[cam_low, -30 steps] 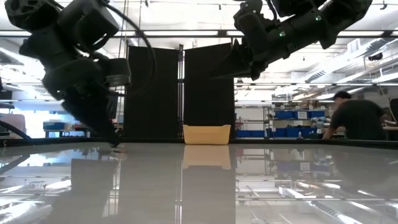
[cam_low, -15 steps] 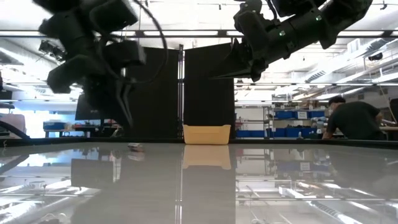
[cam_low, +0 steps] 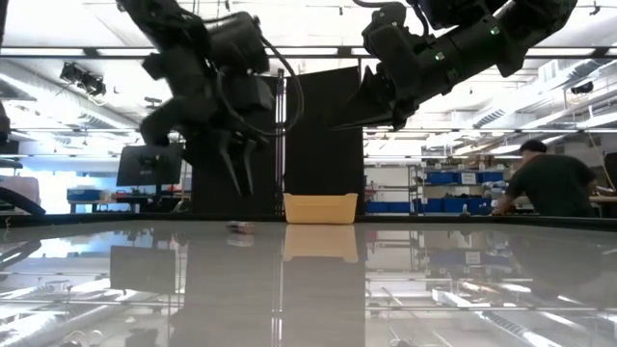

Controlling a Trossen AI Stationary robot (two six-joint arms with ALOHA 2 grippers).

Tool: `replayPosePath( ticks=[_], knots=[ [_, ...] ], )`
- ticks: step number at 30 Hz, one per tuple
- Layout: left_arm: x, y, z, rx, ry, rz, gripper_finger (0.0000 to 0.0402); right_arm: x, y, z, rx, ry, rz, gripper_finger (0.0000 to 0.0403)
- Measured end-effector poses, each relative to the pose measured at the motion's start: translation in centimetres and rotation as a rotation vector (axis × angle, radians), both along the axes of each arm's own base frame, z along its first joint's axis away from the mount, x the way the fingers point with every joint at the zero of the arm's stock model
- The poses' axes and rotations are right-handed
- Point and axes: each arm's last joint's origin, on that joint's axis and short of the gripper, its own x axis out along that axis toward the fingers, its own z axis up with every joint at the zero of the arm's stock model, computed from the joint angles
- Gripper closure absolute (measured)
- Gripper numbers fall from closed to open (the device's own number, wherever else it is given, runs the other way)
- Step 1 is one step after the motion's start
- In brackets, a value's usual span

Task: Sort batteries
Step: Put the black battery into the yellow bin

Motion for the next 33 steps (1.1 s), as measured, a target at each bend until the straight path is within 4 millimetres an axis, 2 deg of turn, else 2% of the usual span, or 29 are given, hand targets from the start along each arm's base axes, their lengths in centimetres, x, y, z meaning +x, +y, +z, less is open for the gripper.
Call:
replayPosePath(
  ticks=[9,13,17,24,30,33],
  knots=[
    [1.5,2.0,-3.0,0.093,0.122,0.013,0.0236,-0.1,0.0,-0.2,-0.006,0.025,0.002,0.0380],
    [1.7,2.4,-3.4,0.086,0.126,0.036,0.0241,-0.2,0.0,-0.4,-0.008,0.047,0.002,0.0379],
    [1.7,2.4,-3.5,0.066,0.129,0.070,0.0270,-0.2,0.0,-0.5,-0.008,0.054,0.001,0.0380],
    [1.7,2.4,-3.5,0.029,0.134,0.124,0.0350,-0.3,0.0,-0.6,-0.010,0.065,0.002,0.0380],
    [1.4,2.5,-2.8,0.046,0.110,0.152,0.0355,-0.4,0.6,-0.5,-0.030,0.064,0.003,0.0382],
    [1.5,3.1,-0.9,0.066,0.053,0.184,0.0355,-0.5,1.3,-0.5,-0.043,0.066,0.005,0.0387]
  ],
)
